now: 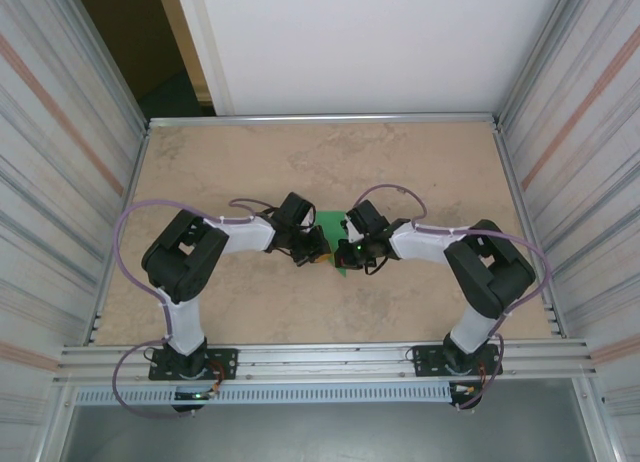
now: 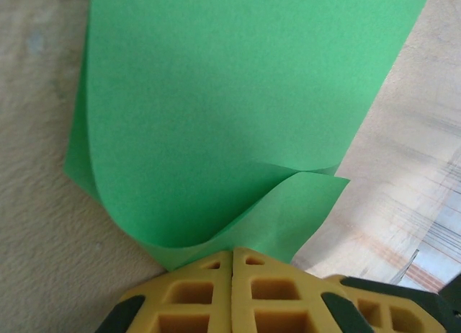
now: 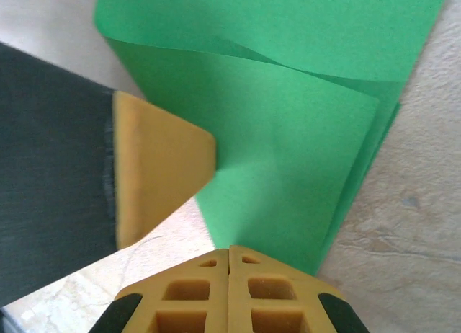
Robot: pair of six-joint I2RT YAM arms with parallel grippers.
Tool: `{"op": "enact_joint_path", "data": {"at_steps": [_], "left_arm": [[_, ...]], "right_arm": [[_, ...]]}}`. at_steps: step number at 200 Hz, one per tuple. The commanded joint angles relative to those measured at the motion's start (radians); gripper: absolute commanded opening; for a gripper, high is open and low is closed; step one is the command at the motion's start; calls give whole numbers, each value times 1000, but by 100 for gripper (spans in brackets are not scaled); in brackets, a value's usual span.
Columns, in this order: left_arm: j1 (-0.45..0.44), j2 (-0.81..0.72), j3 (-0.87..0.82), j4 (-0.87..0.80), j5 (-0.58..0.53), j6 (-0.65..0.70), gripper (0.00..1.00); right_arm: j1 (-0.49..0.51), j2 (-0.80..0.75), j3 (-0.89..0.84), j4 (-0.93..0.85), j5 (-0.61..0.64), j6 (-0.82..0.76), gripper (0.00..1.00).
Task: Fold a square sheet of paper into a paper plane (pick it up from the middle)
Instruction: Third fold the triangle at the center of the table.
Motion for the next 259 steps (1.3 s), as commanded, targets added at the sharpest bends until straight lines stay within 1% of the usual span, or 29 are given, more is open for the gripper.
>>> {"op": "enact_joint_path", "data": {"at_steps": [1,40,60,73,90,106,141,159,194,221,239,259], "left_arm": [[5,55,-23,-121,-64,25,6],[14,49,2,-127,-49,64,7],[39,43,21,-119,-30,125,8],[66,31,24,-87,-16,178,10],[100,37,36,-13,70,269,13],[105,46,40,33,99,339,15],[143,94,49,56,119,394,15],[163,115,72,18,97,424,15],[199,134,135,-115,-8,464,15],[228,149,192,-204,-66,501,15],[244,138,218,-231,-71,521,14],[245,54,218,-242,-58,522,14]], "right_arm": [[1,29,1,-13,32,-10,0],[4,59,-36,-39,39,-21,0],[5,66,-55,-61,53,-28,0],[1,66,-62,-79,64,-33,0],[-10,73,-72,-93,62,-37,0],[-16,78,-74,-99,60,-42,0],[-19,90,-71,-110,59,-49,0],[-20,92,-71,-117,60,-52,0],[-22,90,-72,-134,73,-65,0],[-26,85,-75,-140,79,-68,0],[-26,84,-71,-141,79,-71,0],[-29,77,-60,-144,74,-81,0]]}}
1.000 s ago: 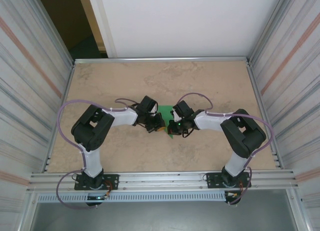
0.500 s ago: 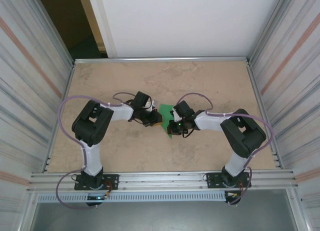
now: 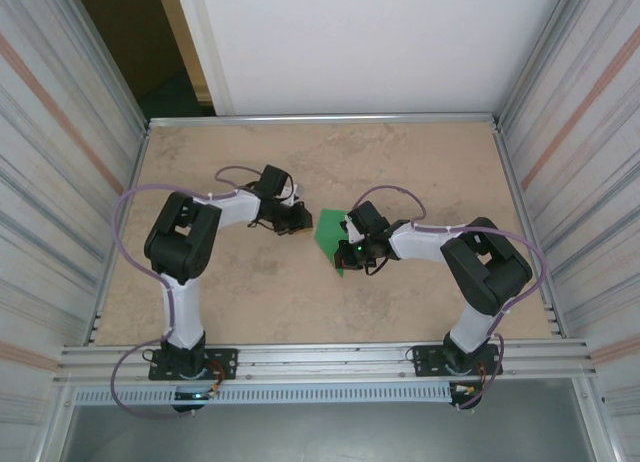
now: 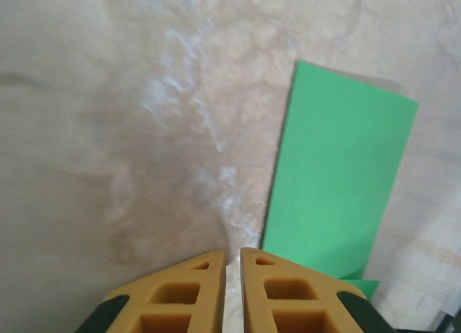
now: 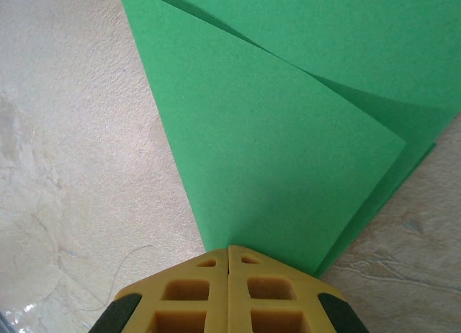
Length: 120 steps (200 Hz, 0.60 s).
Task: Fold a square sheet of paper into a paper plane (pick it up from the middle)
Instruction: Third fold the triangle at the center of the table.
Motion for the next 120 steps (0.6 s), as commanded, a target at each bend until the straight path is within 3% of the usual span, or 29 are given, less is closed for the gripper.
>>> {"op": "enact_joint_path", "data": {"at_steps": [1,37,76,120], "left_arm": [[19,-65,10,-87,-81,47,14],[-11,-265,-124,18,-45,-27,15],[-94,-256,-189,114,10,-92,15],[-157,-153,-153,172,37,-133,11]], "right_arm": [[-13,55,-42,-179,92,-46,0],[-40,34,11,-215,36,-194,0],[-89,-26,54,-229,-88,-341,0],[-93,-82,65,-130,-135,-165,1]]}}
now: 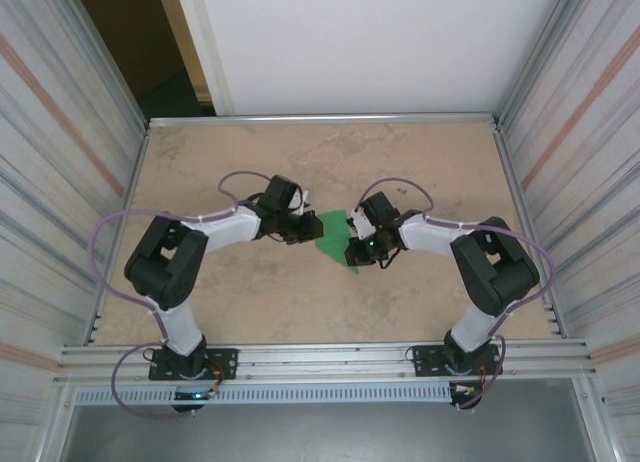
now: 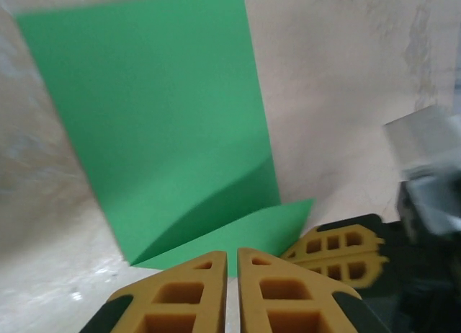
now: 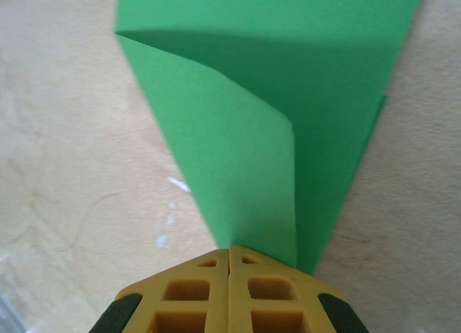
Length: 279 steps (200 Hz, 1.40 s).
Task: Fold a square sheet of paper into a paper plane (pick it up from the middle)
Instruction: Third fold the triangle at the center of the table, then fourth fold the wing at the center of the table.
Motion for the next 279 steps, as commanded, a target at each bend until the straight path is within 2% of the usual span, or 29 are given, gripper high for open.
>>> {"op": "enact_joint_path", "data": {"at_steps": [1,38,100,192,223,279], "left_arm": [[-13,44,12,54,32,-42,11],[-37,88,21,64,44,-51,8],[-44,96,-5,74,38,-57,8],[-44,173,50,-61,-39,-49,6],[-44,183,56,-142,-94,-59,5],[-38,174,58,-143,-86,-54,5]], "right_arm": [[2,-42,22,33,-52,91,1],[44,-18,24,81,19,223,0],[59,71,63,60,89,258,0],[42,108,48,61,48,267,0],[25,42,-31,71,18,249,0],[-46,-181,-276,101,-50,225,1]]}}
